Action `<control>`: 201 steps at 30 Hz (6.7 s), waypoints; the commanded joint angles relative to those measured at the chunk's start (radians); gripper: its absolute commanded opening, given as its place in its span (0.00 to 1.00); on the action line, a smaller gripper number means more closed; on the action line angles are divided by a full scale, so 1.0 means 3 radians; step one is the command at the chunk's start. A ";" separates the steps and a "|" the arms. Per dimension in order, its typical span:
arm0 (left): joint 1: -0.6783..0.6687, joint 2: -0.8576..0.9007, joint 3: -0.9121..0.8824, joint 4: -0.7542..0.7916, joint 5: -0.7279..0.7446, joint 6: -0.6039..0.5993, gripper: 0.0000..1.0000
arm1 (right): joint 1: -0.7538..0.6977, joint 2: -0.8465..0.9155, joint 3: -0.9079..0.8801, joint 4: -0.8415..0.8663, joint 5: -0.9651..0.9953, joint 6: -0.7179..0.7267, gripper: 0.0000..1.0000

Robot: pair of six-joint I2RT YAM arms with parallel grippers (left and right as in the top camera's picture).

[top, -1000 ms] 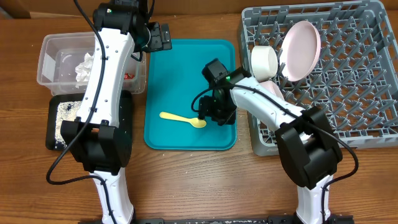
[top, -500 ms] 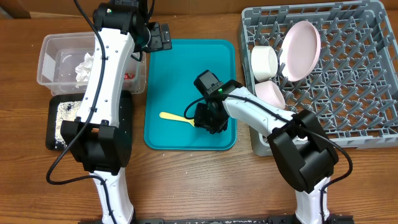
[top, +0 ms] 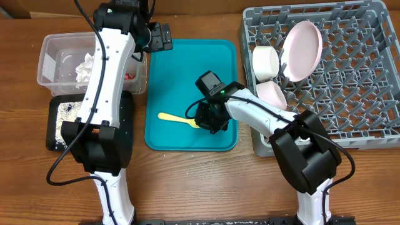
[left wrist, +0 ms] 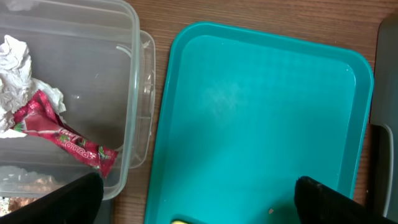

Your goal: Sort waste into correct bins and load items into the dishwasher

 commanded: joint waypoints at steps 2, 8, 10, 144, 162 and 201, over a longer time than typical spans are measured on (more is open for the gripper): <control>-0.0019 -0.0008 0.0022 0.0003 -0.0031 -0.0019 1.00 | 0.0006 0.0014 -0.0064 -0.0001 0.0172 0.0001 0.04; -0.0019 -0.0008 0.0022 0.0003 -0.0031 -0.0019 1.00 | 0.0006 0.0005 -0.0033 0.0006 0.0189 -0.0079 0.04; -0.0019 -0.0008 0.0022 0.0003 -0.0031 -0.0019 1.00 | 0.0006 -0.0024 0.0017 -0.0033 0.0192 -0.0170 0.04; 0.0679 -0.0009 0.0206 0.0111 -0.0305 -0.1064 1.00 | 0.0762 0.1132 0.1242 0.1367 0.1658 -0.0958 0.67; 0.0676 -0.0009 0.0206 0.0111 -0.0304 -0.1066 1.00 | 0.0556 0.1259 0.1815 -0.0329 0.1054 -0.0619 0.19; 0.0674 -0.0009 0.0206 0.0111 -0.0305 -0.1066 1.00 | -0.2752 -0.0975 0.0885 -0.1807 0.0660 0.1137 0.04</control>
